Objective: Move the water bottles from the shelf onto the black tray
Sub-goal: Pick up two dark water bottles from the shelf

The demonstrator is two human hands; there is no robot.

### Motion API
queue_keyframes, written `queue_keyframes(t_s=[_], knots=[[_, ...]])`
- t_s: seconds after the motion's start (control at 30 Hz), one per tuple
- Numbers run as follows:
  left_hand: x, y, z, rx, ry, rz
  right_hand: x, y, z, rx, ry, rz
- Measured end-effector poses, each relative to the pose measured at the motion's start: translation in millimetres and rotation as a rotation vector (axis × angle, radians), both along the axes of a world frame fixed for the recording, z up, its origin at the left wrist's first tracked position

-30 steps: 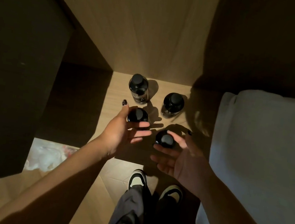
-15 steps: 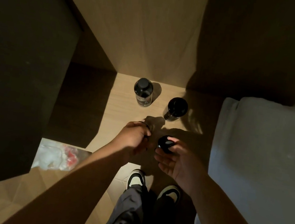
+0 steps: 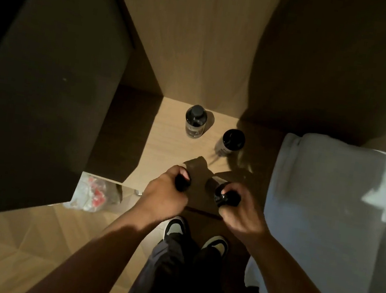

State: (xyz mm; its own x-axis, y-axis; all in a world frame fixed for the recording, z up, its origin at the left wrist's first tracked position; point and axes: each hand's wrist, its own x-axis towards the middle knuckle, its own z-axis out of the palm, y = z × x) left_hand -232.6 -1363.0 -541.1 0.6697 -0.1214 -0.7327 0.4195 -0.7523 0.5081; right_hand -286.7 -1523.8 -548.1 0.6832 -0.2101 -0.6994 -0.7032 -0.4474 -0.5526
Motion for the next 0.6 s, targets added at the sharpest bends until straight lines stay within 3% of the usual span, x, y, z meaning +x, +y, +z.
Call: queue_keyframes(t_s=[0.3,0.6], knots=[[-8,19,94,0.074,-0.281,-0.206,-12,5,97,0.019,0.107,0.176],[-30,49,160,0.015,-0.233,-0.125,-16,14,158,-0.096,-0.075,0.399]])
